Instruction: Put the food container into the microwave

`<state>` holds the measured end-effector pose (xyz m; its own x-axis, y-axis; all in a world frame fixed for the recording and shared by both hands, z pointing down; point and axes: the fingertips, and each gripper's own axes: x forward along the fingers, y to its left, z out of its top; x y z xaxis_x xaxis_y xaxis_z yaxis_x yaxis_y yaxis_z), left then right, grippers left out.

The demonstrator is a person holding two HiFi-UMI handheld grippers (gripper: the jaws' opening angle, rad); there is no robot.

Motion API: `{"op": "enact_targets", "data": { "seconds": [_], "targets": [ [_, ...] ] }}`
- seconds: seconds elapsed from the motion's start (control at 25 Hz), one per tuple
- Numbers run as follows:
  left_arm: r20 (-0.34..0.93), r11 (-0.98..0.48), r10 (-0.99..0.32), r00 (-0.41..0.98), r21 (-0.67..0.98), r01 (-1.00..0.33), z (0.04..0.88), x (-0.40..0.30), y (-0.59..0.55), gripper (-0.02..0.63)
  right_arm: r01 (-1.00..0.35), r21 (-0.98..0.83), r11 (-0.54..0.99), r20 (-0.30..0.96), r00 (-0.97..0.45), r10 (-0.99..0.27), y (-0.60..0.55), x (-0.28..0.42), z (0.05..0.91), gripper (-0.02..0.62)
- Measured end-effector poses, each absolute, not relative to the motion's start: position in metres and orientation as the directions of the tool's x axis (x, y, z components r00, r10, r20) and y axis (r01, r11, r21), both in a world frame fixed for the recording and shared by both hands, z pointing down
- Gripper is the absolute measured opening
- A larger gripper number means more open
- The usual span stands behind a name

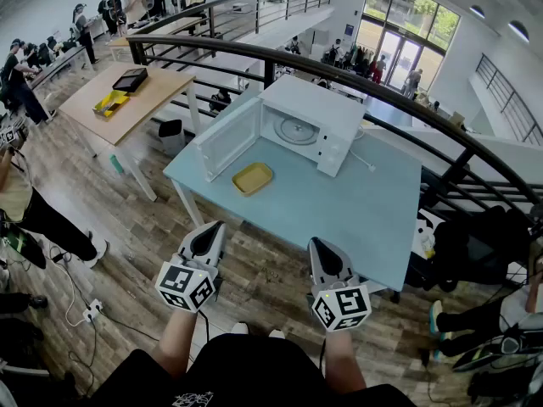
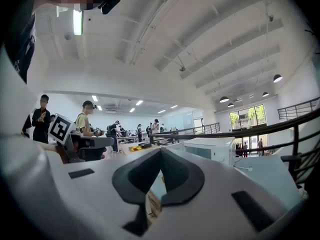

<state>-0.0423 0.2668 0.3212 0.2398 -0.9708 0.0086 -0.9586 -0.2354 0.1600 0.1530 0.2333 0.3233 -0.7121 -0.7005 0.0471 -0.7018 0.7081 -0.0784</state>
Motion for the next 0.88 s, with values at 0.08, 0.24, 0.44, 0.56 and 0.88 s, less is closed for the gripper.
{"op": "enact_targets", "data": {
  "seconds": [0.08, 0.24, 0.44, 0.56, 0.88],
  "targets": [
    [0.009, -0.235, -0.971, 0.239, 0.155, -0.960, 0.320, -0.045, 0.268, 0.008, -0.705, -0.080, 0.704, 0.044, -0.709, -0.704, 0.235, 0.152, 0.321, 0.006],
    [0.003, -0.238, -0.971, 0.241, 0.150, -0.960, 0.319, -0.051, 0.271, 0.008, -0.715, -0.078, 0.695, 0.039, -0.699, -0.714, 0.238, 0.150, 0.319, 0.006],
    [-0.003, -0.240, -0.970, 0.243, 0.147, -0.959, 0.317, -0.062, 0.273, 0.008, -0.711, -0.079, 0.699, 0.039, -0.703, -0.710, 0.242, 0.140, 0.318, 0.006],
    [-0.006, -0.248, -0.968, 0.249, 0.144, -0.958, 0.316, -0.068, 0.271, 0.008, -0.685, -0.091, 0.723, 0.010, -0.727, -0.687, 0.246, 0.130, 0.313, 0.008],
    [-0.011, -0.279, -0.960, 0.280, 0.145, -0.949, 0.323, -0.088, 0.269, 0.008, -0.706, -0.120, 0.698, 0.004, -0.704, -0.710, 0.246, 0.113, 0.315, 0.008]
  ]
}}
